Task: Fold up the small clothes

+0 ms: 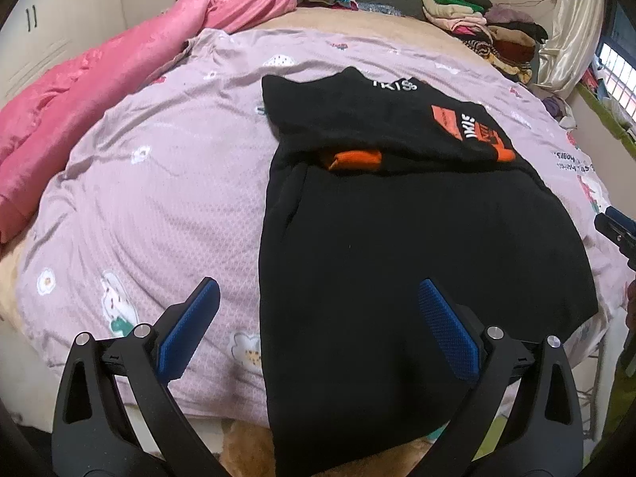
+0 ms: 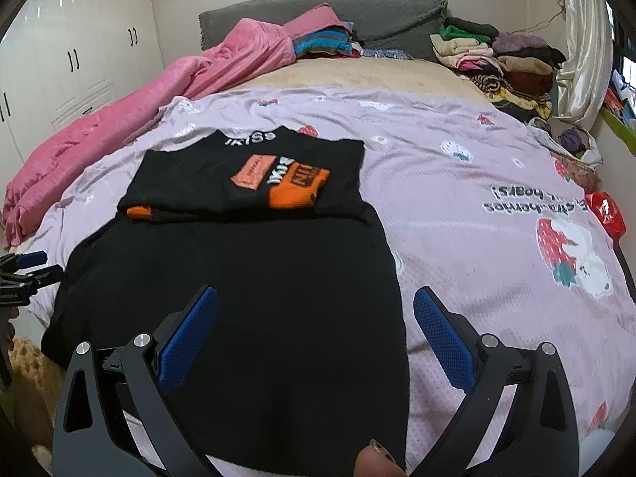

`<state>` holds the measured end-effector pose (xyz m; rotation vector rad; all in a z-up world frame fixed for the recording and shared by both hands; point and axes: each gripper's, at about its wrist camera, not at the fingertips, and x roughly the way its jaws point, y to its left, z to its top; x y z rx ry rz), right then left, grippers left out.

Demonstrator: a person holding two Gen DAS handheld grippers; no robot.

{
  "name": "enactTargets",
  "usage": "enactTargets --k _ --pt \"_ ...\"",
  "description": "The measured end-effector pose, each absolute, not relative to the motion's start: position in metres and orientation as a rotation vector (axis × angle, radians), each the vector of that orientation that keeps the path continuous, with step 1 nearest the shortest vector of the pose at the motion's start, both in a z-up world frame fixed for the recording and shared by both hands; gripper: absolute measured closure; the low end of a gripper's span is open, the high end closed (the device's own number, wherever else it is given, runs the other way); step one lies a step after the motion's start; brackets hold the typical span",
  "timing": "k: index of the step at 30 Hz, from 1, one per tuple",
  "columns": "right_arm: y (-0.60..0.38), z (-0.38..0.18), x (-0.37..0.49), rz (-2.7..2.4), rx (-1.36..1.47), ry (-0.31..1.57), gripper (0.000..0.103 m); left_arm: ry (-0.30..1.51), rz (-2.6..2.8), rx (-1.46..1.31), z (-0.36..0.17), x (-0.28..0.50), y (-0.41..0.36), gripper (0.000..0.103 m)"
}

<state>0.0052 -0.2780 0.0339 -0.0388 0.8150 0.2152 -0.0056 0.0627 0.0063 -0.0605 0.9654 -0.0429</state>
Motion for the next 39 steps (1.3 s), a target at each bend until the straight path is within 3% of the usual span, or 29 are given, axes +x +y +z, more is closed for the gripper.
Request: enactTargets --k 30,32,37,39 --pt "-0.306 0.004 -0.019 0.188 -0.024 0.896 0.005 1.092 -0.213 -0.277 -0.037 -0.058 0.086 0.009" --pt "-0.308 0.001 -0.019 0.19 -0.017 0.907 0.005 1.096 -0.229 -0.284 -0.039 -0.059 0.084 0.015" --pt "-0.313 -0.006 -0.023 0.203 -0.024 0.943 0.005 1.105 -0.231 -0.284 -0.043 -0.056 0.08 0.042" --pt "-0.316 -0.01 -0.025 0.212 -0.026 0.964 0.005 1.105 -0.229 -0.286 -0.044 -0.055 0.08 0.046"
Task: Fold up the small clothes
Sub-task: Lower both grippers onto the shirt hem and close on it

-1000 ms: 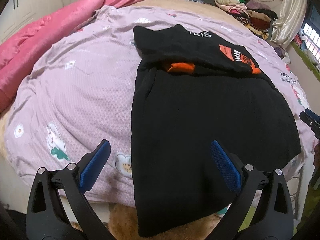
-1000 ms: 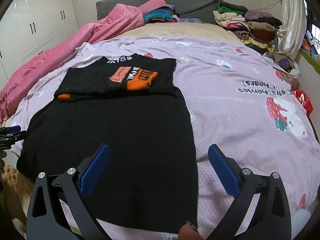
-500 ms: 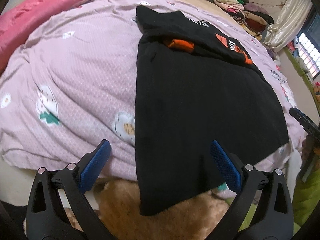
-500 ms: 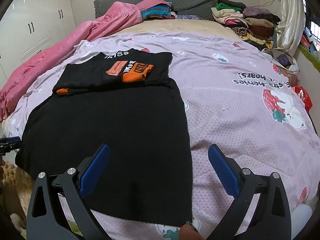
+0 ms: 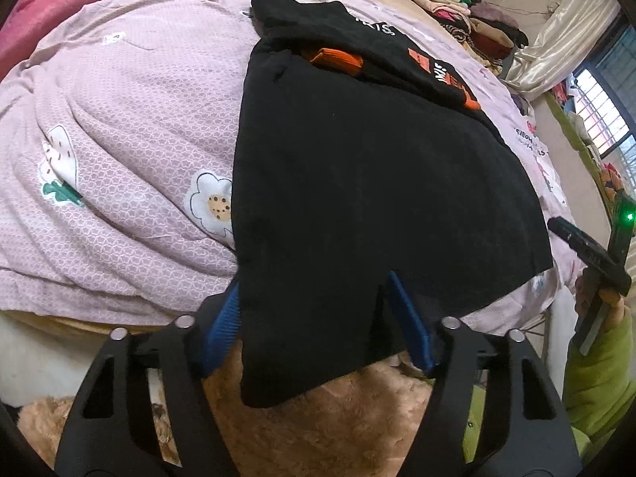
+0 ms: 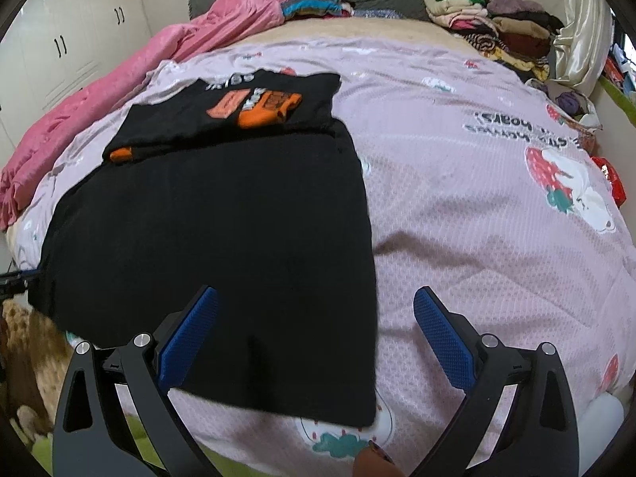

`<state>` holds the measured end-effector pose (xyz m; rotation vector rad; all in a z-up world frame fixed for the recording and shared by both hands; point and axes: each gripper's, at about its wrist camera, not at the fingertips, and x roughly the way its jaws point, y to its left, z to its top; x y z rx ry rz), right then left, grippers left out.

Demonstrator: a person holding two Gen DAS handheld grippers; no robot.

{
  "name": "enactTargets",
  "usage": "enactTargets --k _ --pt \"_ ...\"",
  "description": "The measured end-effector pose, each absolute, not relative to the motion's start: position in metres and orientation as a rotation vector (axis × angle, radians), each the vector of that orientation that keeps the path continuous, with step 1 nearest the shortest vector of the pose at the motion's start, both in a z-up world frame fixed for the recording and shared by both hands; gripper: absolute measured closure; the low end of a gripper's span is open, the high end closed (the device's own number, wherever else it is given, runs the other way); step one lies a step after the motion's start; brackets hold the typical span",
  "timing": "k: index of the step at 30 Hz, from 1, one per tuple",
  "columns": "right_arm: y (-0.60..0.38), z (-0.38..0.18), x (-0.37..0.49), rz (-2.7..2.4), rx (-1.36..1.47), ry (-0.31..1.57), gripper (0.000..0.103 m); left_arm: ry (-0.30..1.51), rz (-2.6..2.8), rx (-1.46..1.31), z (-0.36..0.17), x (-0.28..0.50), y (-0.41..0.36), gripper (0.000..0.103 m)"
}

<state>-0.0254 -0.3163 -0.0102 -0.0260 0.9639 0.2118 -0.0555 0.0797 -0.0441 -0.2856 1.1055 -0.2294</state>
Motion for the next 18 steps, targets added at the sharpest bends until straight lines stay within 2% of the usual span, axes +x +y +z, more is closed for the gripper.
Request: enactTargets --k 3,7,8,9,14,16,18 --pt "-0.321 -0.015 -0.028 0.226 -0.02 0.99 0.005 1.116 -0.217 -0.276 -0.048 -0.054 0.081 0.052" --pt "-0.326 -0.021 -0.033 0.263 -0.016 1.033 0.006 1.122 -0.218 -0.282 -0.051 -0.053 0.083 0.052" --pt "-0.327 -0.023 -0.034 0.271 -0.022 1.044 0.012 1.122 -0.22 -0.282 -0.052 -0.053 0.083 0.052" --pt "-0.326 -0.026 -0.035 0.283 -0.028 1.058 0.025 1.124 -0.223 -0.286 -0.052 -0.052 0.083 0.052" --pt "-0.327 -0.043 -0.036 0.306 -0.045 1.115 0.043 1.123 -0.229 -0.308 -0.056 -0.049 0.085 0.049" --pt "-0.326 -0.042 -0.038 0.329 -0.053 1.106 0.056 1.12 -0.231 -0.312 -0.057 -0.049 0.086 0.049" --pt "-0.325 -0.037 -0.039 0.324 -0.075 1.092 0.081 1.118 -0.226 -0.314 -0.057 -0.048 0.087 0.052"
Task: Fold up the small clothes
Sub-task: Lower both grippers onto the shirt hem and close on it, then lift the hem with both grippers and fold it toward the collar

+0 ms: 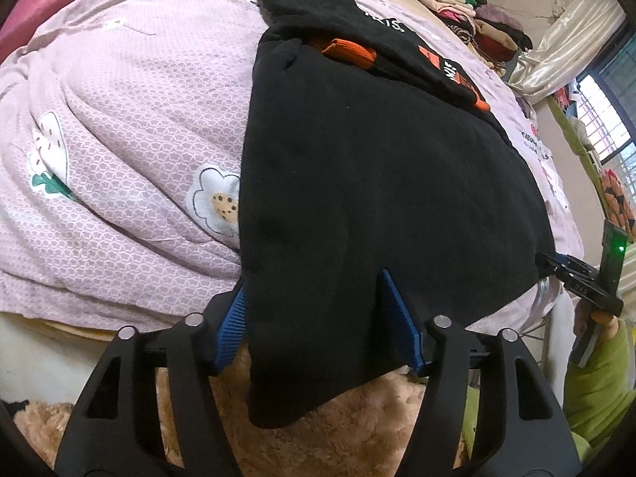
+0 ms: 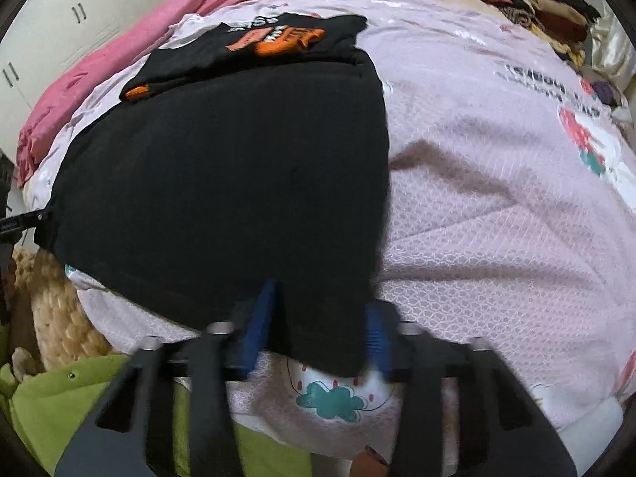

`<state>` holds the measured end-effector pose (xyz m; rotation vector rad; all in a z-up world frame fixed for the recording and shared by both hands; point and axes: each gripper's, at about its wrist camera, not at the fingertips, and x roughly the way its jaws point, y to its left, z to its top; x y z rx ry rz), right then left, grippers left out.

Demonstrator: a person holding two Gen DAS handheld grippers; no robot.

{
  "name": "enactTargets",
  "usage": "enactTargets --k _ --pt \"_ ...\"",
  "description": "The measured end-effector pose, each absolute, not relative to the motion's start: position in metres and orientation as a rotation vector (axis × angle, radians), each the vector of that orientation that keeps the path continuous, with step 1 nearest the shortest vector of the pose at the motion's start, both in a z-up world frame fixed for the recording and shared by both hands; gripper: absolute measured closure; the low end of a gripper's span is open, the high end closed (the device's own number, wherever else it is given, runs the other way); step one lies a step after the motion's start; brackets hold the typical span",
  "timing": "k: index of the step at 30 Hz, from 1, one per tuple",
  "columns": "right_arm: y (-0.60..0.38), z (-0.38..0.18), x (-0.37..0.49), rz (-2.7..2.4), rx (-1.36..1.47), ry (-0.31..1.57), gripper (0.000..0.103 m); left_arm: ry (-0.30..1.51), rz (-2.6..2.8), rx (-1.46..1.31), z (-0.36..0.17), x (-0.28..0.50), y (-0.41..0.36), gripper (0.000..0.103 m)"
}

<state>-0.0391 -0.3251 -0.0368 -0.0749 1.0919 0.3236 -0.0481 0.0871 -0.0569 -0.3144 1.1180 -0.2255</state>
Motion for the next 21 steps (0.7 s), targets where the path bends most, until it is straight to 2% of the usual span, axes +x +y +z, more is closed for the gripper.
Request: enactTargets --k 3,6,7,15,21 --pt "-0.327 -0.028 -0.038 0.305 -0.068 1.067 0.094 1.099 -0.213 -0.304 -0.053 -0.049 0.088 0.065" --pt "-0.329 -0.02 -0.038 0.314 -0.049 1.043 0.096 1.086 -0.227 -0.301 -0.047 -0.051 0.087 0.082" --pt "-0.33 -0.015 -0.039 0.324 -0.037 1.031 0.096 1.082 -0.224 -0.293 -0.045 -0.051 0.086 0.085" --pt "-0.334 0.024 -0.044 0.388 0.026 0.912 0.096 1.04 -0.248 -0.315 -0.026 -0.06 0.089 0.098" --pt "-0.334 0.044 -0.041 0.396 0.087 0.826 0.097 0.99 -0.272 -0.316 -0.006 -0.06 0.086 0.098"
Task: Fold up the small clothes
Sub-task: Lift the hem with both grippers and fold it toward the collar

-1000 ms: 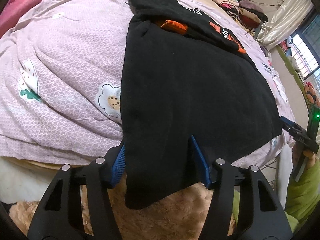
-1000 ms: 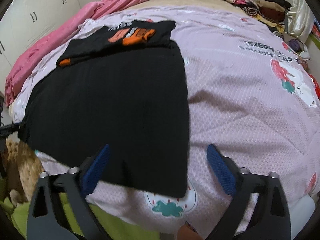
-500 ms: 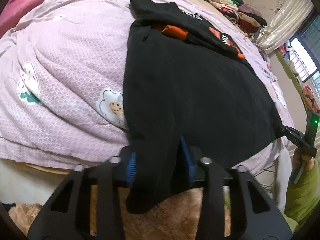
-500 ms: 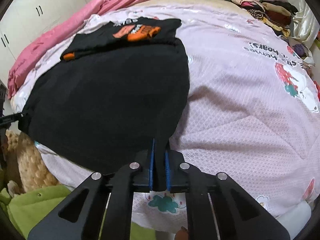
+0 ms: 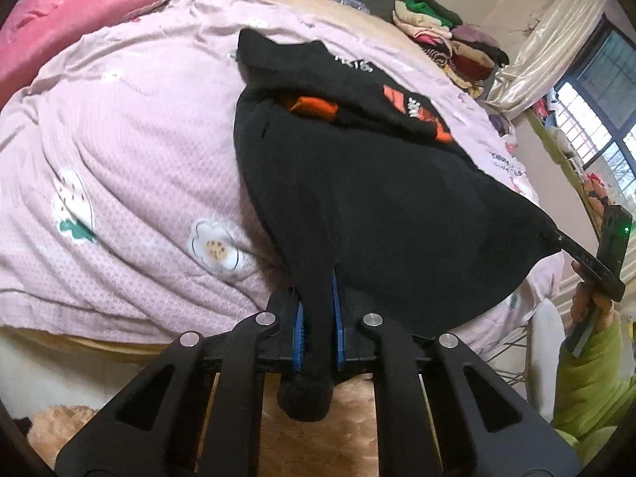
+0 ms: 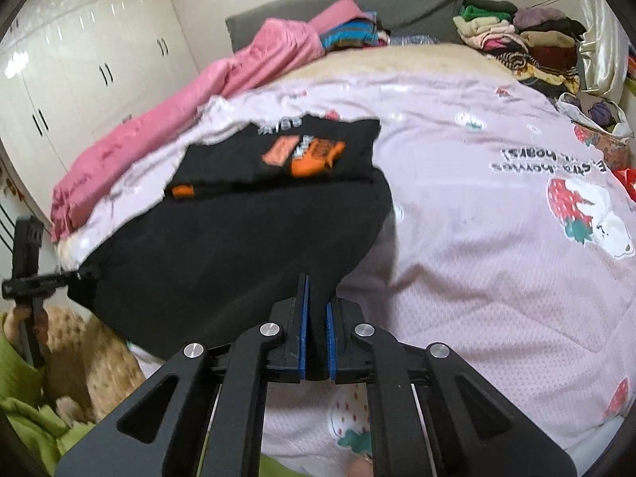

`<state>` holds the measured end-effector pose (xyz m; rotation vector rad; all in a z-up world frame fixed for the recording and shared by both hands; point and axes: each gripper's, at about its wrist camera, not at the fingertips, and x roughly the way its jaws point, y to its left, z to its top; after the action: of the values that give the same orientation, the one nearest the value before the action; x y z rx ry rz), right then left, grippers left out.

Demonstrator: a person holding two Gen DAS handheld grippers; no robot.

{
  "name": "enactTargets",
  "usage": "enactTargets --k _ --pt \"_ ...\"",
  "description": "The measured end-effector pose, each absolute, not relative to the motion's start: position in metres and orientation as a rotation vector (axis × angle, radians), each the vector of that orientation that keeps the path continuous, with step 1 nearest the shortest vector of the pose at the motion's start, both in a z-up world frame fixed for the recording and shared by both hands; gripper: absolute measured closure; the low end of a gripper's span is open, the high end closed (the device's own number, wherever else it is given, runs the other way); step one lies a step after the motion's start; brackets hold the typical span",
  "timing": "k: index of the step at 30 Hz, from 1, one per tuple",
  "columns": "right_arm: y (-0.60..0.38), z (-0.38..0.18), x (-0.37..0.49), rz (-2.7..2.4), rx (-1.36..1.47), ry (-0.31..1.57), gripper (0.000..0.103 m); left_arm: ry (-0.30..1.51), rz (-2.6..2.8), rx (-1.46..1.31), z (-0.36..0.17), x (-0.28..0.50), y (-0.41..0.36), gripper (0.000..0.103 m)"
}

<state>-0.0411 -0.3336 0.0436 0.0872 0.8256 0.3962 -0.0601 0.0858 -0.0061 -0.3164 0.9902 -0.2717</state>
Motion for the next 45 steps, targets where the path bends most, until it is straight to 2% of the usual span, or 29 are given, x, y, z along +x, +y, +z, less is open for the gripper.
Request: enactTargets --k 23,45 --pt "-0.34 0.09 0.0 0.322 0.197 0.622 0.097 0.823 -0.228 -0.325 0.052 -0.009 0.106 0.099" --pt "-0.332 0.108 0.055 0.289 0.194 0.564 0.097 0.764 -0.19 -0.29 0.08 0.043 0.107 0.099"
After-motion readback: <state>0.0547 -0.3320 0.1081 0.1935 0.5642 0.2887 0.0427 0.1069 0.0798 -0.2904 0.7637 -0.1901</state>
